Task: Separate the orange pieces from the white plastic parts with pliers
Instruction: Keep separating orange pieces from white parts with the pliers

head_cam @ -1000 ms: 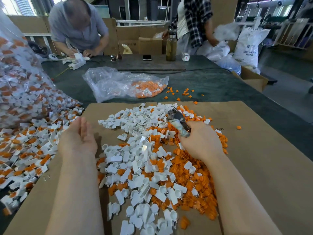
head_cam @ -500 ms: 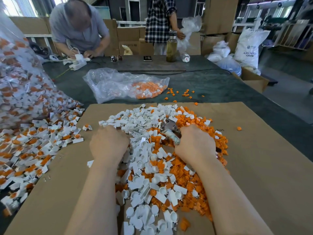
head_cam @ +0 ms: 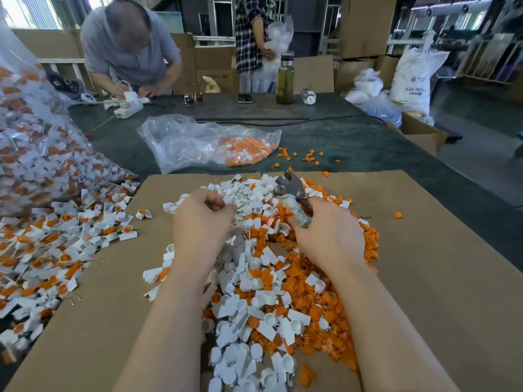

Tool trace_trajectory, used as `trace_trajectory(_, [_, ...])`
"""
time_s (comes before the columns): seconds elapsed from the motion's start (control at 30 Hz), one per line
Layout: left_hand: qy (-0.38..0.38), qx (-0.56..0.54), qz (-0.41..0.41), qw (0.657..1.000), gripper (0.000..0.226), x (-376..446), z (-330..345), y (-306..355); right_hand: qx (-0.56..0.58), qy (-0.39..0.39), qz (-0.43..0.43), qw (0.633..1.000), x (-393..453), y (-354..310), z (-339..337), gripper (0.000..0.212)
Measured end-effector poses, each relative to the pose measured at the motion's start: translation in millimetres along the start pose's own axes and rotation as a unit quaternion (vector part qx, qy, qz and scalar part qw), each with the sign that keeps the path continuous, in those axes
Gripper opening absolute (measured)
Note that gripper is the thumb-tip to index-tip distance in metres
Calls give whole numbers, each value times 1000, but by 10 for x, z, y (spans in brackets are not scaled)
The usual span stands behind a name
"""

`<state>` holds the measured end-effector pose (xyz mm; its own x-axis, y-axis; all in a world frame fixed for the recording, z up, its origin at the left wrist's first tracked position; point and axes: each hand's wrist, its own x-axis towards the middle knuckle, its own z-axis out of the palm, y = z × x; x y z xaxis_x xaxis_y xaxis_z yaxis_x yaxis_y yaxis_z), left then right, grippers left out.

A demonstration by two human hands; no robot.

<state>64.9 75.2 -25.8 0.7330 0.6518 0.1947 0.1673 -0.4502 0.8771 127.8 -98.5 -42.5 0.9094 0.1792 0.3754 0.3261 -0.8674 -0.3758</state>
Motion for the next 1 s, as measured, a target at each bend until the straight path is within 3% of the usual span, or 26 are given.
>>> trace_trajectory(0.2, [-26,-125,-33,991,16,-66,42,54,8,-75,13,997,7,77,-6,17])
trace_trajectory(0.43, [-11,-147,-55,988,10,-55,16,40,-1,-152,-43,987,-16,18,-32,8])
trace_trajectory(0.77, [-18,-149,-63,987,10,-46,35,43,-64,-174,-62,981,-24,-31,13,17])
trace_trajectory(1.0, [-53,-200,-84,975,7,-88,69,84,31,-140,-38,989,-9,-20,12,19])
